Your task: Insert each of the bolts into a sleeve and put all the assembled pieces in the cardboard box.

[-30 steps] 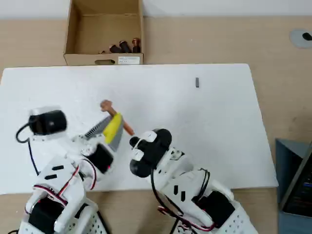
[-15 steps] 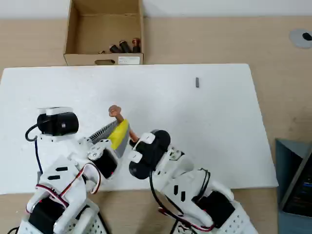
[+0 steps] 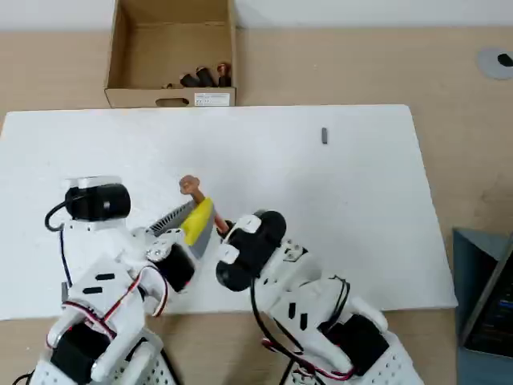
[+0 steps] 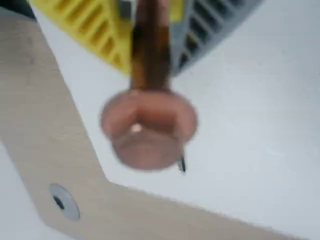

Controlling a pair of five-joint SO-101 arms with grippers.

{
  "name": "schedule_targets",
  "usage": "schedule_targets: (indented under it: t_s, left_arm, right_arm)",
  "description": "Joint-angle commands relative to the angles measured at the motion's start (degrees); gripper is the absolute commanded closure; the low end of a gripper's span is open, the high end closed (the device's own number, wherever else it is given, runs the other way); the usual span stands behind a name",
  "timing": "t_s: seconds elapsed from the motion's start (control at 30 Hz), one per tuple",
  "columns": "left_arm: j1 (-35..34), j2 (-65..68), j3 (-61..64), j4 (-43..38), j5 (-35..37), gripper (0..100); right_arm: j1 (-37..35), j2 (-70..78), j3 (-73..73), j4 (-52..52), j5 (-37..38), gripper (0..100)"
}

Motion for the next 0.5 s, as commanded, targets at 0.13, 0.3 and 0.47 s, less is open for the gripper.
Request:
schedule_targets:
  t_s: [0.13, 0.3, 0.47]
  left_arm:
    - [0.70, -0.57, 3.96, -5.80, 1.23, 100]
    - [4.75, -0.40, 3.69, -2.73, 0.97, 100]
    - [13.80, -0.48, 0.79, 6.33, 0.88, 100]
  right_arm:
    - [0.48, -5.76, -4.62, -1.41, 0.62, 98.9]
    - [0.48, -5.76, -4.62, -1.41, 0.62, 98.9]
    - [0.48, -5.76, -4.44, -1.41, 0.53, 98.9]
